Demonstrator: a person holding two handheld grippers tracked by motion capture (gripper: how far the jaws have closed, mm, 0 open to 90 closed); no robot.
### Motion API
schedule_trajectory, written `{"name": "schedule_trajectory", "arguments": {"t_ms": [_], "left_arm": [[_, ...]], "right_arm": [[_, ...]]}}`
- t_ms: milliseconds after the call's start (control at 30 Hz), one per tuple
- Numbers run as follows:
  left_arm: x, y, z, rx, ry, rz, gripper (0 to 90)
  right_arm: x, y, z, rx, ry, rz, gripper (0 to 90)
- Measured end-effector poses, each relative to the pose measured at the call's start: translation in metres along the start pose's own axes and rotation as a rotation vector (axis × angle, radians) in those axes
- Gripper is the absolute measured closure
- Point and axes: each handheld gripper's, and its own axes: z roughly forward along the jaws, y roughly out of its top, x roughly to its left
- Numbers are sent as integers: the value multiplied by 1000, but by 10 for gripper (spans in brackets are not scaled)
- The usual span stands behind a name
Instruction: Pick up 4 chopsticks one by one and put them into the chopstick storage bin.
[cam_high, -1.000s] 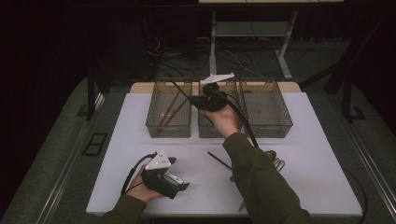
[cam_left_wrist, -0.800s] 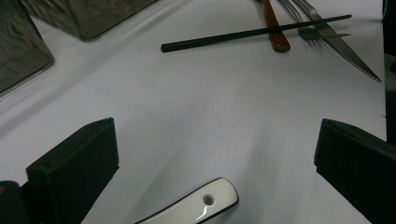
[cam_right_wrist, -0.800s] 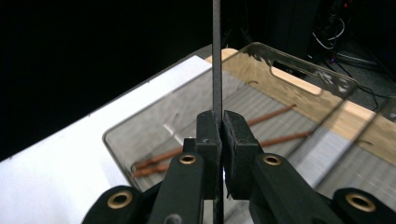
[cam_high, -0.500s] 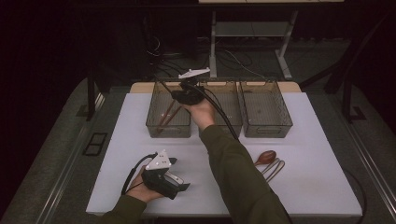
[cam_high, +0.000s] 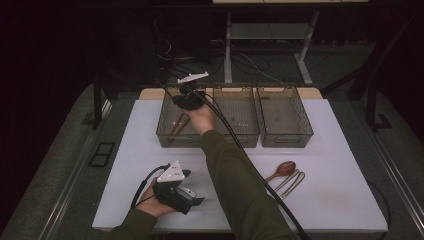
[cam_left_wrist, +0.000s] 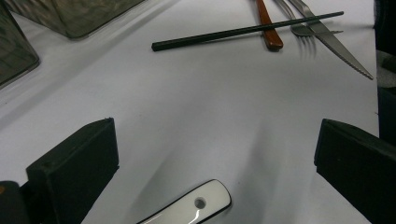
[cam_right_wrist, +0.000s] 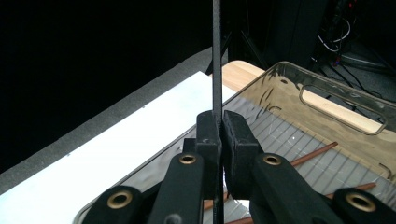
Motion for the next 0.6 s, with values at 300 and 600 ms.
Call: {"name": "schedule_trajectory", "arguments": {"t_ms": [300,600], "left_arm": [[-1,0,1,0,-12,6,0],[-1,1,1,3,-13,9,0]], "right_arm": [[-5,-14,19,71,-26,12,853],[-7,-15,18,109,-44,9,579]]}}
